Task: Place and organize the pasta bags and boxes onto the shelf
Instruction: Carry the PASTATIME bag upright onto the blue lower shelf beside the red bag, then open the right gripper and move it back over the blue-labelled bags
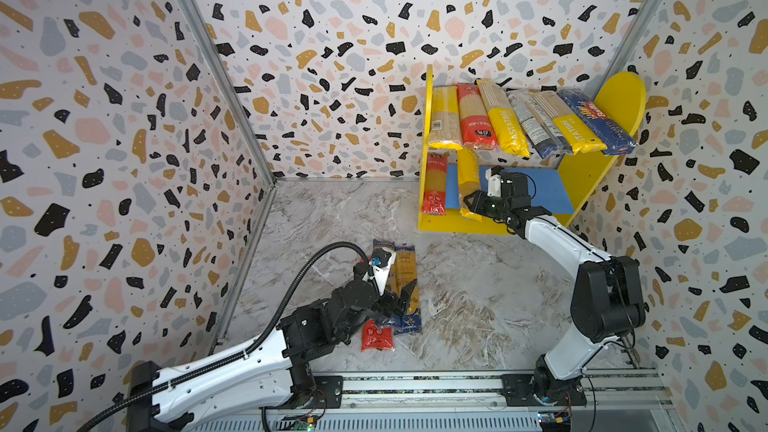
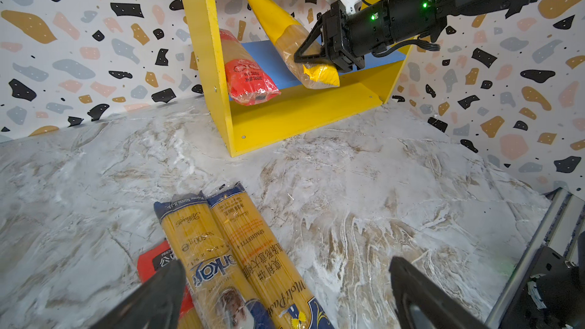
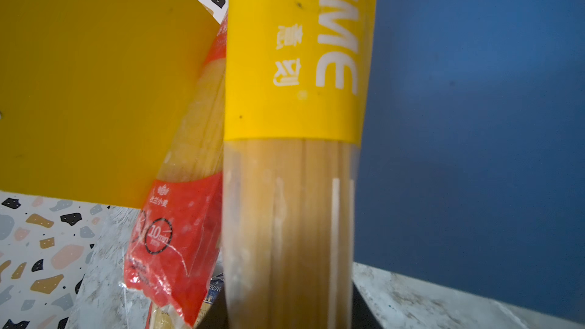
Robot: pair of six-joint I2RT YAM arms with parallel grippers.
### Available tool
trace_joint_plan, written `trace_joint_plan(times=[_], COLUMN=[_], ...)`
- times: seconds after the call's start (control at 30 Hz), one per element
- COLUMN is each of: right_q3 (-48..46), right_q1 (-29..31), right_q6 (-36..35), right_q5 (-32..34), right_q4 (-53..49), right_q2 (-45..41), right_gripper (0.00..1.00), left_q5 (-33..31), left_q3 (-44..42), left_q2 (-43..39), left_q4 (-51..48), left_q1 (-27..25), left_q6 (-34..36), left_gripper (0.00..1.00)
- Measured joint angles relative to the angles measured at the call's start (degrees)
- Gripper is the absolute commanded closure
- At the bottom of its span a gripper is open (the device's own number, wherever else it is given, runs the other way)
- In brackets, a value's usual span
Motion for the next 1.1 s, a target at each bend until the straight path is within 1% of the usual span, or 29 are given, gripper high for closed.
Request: trace_joint_plan(times=[0.03, 0.1, 0.13, 0.2, 0.33, 0.47, 0.53, 0.67, 0.83, 1.03, 1.1], right_q3=[0.39, 1.38, 1.79, 2.78, 3.82, 2.69, 1.01, -5.38, -12.17, -20.11, -22.56], right_q1=[0.22, 0.61, 0.72, 0.92, 1.03, 1.14, 1.29, 2.05, 5.79, 12.70, 15.67], right_q6=[-0.02, -0.13, -0.59, -0.87, -0.94, -0.87, -0.72, -0.33, -0.09, 0.63, 1.40], right_q5=[0.02, 0.26, 0.33, 0.37, 0.76, 1.01, 1.03, 1.70, 3.61, 7.54, 9.22], right_q4=[-0.11, 0.04, 0.22, 1.27, 3.17, 3.48, 3.52, 3.48, 2.58, -0.96, -2.32], right_q2=[0.39, 1.22, 1.42, 1.44, 0.87, -1.25, -3.26, -9.77, -17.40, -27.06, -30.40], right_gripper=[0.46, 0.30, 0.25, 0.21, 0.19, 0.19, 0.19, 0.19, 0.19, 0.19, 0.19], left_q5=[0.00, -0.02, 0.00, -0.02, -0.07, -0.09, -0.15, -0.46, -1.07, -1.68, -2.84], left_q3=[-0.04, -0.09, -0.09, -0.11, -0.15, -0.39, -0.66, -1.36, -2.19, -3.43, -4.00], left_q2=[-0.07, -0.17, -0.17, -0.26, -0.92, -1.81, -2.23, -3.02, -3.78, -4.57, -5.03], left_q4=[-0.02, -0.11, -0.11, -0.15, -0.42, -0.48, -0.68, -0.98, -1.22, -1.38, -1.73], left_q1=[0.00, 0.00, 0.00, 0.00, 0.00, 0.00, 0.00, 0.00, 0.00, 0.00, 0.00], left_q6=[-0.02, -0.09, -0.11, -0.15, -0.42, -0.85, -1.22, -1.99, -3.41, -5.73, -7.04], left_gripper=[0.01, 0.01, 0.01, 0.00, 0.01, 0.01, 0.01, 0.00, 0.01, 0.01, 0.01])
